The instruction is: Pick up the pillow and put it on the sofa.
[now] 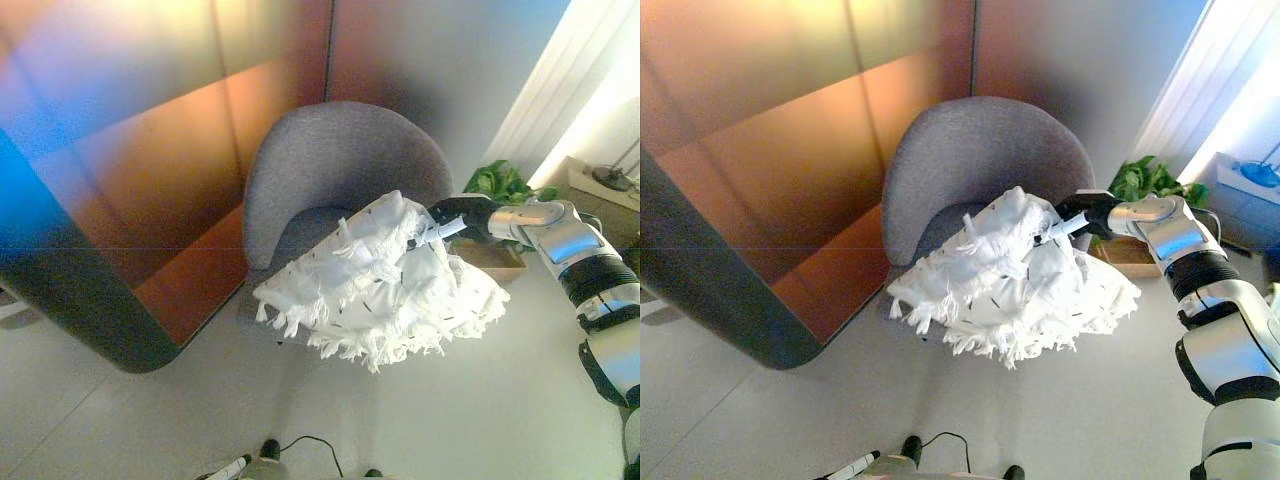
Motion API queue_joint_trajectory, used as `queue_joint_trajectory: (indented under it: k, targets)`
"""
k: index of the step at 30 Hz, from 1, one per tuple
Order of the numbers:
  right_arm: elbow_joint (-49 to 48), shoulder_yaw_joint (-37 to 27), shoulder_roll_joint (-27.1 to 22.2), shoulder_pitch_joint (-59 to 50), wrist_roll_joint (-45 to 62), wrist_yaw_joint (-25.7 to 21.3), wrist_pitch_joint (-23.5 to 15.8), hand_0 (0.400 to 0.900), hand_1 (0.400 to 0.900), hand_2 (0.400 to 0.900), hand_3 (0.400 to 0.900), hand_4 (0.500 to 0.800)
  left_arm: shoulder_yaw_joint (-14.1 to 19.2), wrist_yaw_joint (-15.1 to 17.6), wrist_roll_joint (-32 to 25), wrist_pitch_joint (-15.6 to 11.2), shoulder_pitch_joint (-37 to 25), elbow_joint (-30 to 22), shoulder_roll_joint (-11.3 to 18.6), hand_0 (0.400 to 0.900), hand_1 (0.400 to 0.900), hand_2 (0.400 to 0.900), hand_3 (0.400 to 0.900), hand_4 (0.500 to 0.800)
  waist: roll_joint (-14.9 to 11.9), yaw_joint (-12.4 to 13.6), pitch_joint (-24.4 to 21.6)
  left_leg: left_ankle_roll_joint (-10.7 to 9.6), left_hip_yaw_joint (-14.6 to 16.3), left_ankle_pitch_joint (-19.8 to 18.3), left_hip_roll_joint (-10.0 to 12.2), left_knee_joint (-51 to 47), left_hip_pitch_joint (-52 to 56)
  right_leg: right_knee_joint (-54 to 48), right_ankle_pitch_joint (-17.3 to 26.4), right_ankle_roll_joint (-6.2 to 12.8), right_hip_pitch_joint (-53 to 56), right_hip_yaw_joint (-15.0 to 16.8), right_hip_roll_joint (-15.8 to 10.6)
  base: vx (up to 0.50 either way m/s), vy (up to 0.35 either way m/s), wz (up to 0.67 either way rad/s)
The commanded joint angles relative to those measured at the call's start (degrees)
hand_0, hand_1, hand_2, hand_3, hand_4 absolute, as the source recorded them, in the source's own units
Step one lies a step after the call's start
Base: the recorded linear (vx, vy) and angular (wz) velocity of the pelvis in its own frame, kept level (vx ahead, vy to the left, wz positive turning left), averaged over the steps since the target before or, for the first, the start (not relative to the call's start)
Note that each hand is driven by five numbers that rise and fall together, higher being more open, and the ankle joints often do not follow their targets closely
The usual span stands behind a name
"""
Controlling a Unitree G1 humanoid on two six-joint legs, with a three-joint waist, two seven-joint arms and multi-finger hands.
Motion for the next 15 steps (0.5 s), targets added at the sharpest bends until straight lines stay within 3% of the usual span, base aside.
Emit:
queue_joint_trajectory:
  k: [1,7,10,11,15]
  targets:
    - [5.68,-1.37,-2.07,-20.53,5.92,-8.52,-1.02,0.4,0.4,0.4,0.4,0.5,-5.28,0.46,1.02,2.1,2.41,6.08,2.04,0.9,0.9,0.9,0.9,0.8,-3.36,1.85,-0.98,0.26,-0.11,-3.88,-2.76,-0.4,-0.08,-0.07,-3.79,1.79,4.12,-2.29,1.74,-0.01,-0.005,0.23]
    - [12.17,0.35,-4.32,-25.79,11.44,-17.95,0.44,0.4,0.4,0.4,0.4,0.5,-5.95,0.26,-1.26,1.08,1.76,5.19,3.63,0.9,0.9,0.9,0.9,0.8,-3.82,4.31,2.22,0.58,-2.84,-3.05,-2.71,-0.4,-4.04,-0.07,-3.25,2.04,1.34,-3.14,1.87,-0.06,-0.024,0.22]
    - [15.03,1.37,-6.4,-28.7,13.73,-25.71,0.16,0.4,0.4,0.4,0.4,0.5,-6.44,-0.61,-2.35,0.4,1.5,4.7,4.19,0.9,0.9,0.9,0.9,0.8,-3.69,5.08,3.61,0.63,-3.86,-2.74,-2.64,-0.4,-5.95,-0.07,-3.19,2.1,-0.07,-3.19,2.01,-0.08,-0.03,0.11]
    - [15.5,1.41,-6.78,-29.22,14.05,-29.68,0.86,0.9,0.9,0.9,0.9,0.8,-6.57,-0.88,-2.62,0.43,1.43,4.5,4.26,0.9,0.9,0.9,0.9,0.8,-3.61,5.19,3.88,0.62,-3.97,-2.71,-2.64,-0.4,-6.28,-0.07,-3.17,2.14,-0.35,-3.23,2.01,-0.08,-0.015,0.09]
    - [17.27,2.19,-10.0,-30.66,14.11,-28.85,4.47,0.9,0.9,0.9,0.9,0.8,-7.51,-2.17,-3.4,-0.16,1.58,2.75,4.27,0.9,0.9,0.9,0.9,0.8,-2.87,5.78,5.56,0.48,-4.49,-2.51,-2.48,-0.4,-8.36,-0.07,-3.29,2.1,-2.06,-3.24,2.04,-0.11,-0.005,0.02]
